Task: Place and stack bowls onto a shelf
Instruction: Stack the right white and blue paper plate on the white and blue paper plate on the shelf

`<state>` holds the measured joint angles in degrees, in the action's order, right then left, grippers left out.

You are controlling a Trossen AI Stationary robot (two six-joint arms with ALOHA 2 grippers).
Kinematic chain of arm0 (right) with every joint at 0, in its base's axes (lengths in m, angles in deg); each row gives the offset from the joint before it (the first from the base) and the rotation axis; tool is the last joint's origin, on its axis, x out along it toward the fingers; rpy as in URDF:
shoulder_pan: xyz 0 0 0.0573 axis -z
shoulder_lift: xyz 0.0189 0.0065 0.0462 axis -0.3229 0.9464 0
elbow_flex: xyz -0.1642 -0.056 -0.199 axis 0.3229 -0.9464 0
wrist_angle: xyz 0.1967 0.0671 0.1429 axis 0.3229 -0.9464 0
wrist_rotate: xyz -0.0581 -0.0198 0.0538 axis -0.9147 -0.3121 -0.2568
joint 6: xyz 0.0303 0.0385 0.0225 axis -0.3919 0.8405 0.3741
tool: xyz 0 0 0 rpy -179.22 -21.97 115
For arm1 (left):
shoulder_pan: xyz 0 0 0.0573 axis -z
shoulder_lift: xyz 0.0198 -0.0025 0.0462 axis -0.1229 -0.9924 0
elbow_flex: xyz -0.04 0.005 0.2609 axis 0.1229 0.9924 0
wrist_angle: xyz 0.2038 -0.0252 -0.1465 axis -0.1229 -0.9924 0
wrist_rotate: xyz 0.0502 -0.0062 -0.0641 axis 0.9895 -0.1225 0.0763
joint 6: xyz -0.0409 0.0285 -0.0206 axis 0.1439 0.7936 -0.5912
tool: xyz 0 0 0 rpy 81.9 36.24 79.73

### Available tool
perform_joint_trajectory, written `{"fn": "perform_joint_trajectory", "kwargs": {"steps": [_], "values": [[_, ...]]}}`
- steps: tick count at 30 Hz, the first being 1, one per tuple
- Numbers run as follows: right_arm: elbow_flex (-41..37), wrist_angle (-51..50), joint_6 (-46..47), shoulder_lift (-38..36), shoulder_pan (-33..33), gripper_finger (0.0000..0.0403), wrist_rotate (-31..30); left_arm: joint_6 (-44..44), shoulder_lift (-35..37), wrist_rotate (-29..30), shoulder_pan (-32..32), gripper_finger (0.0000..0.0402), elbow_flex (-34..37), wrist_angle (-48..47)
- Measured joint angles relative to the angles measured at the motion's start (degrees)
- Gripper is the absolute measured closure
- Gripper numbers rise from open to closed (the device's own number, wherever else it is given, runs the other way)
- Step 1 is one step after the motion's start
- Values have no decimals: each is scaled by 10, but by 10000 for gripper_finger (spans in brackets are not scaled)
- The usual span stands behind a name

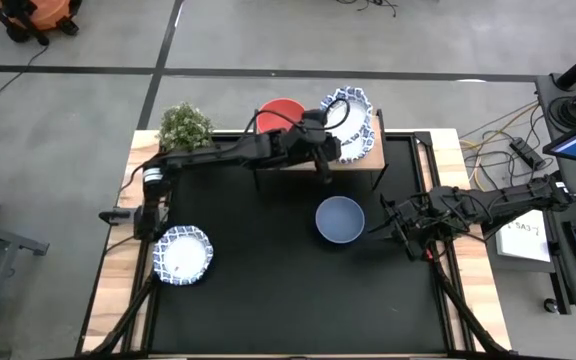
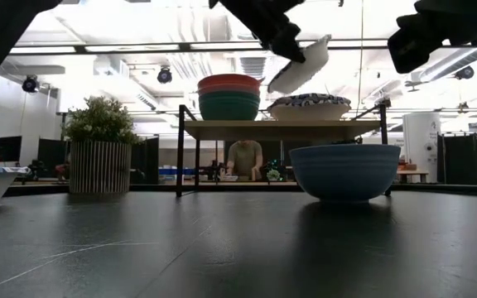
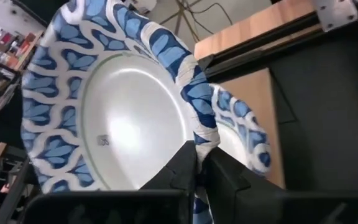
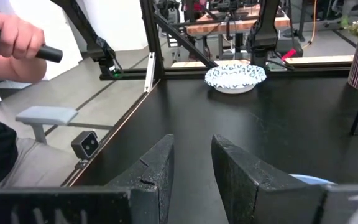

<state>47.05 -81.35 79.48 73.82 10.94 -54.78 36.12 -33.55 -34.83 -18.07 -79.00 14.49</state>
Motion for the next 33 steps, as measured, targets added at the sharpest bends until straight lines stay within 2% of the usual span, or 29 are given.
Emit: {"fn": "perform_joint_trajectory", "kwargs": {"steps": [12, 17, 21, 22, 27, 33], "values": [[0, -10, 0, 0, 0, 305, 0, -45, -5, -14, -24, 314, 0, 5], [0, -10, 0, 0, 0, 305, -1, -46, -5, -17, -15, 295, 0, 5], [0, -10, 0, 0, 0, 305, -1, -77, -3, -61, -5, 292, 0, 10], [0, -10, 0, 0, 0, 305, -1, -84, -3, -60, -4, 292, 0, 10], [0, -10, 0, 0, 0, 305, -1, -102, -1, 19, -5, 292, 0, -12], [0, -10, 1, 0, 0, 305, -1, -147, 3, 32, -9, 292, 0, -23]]}}
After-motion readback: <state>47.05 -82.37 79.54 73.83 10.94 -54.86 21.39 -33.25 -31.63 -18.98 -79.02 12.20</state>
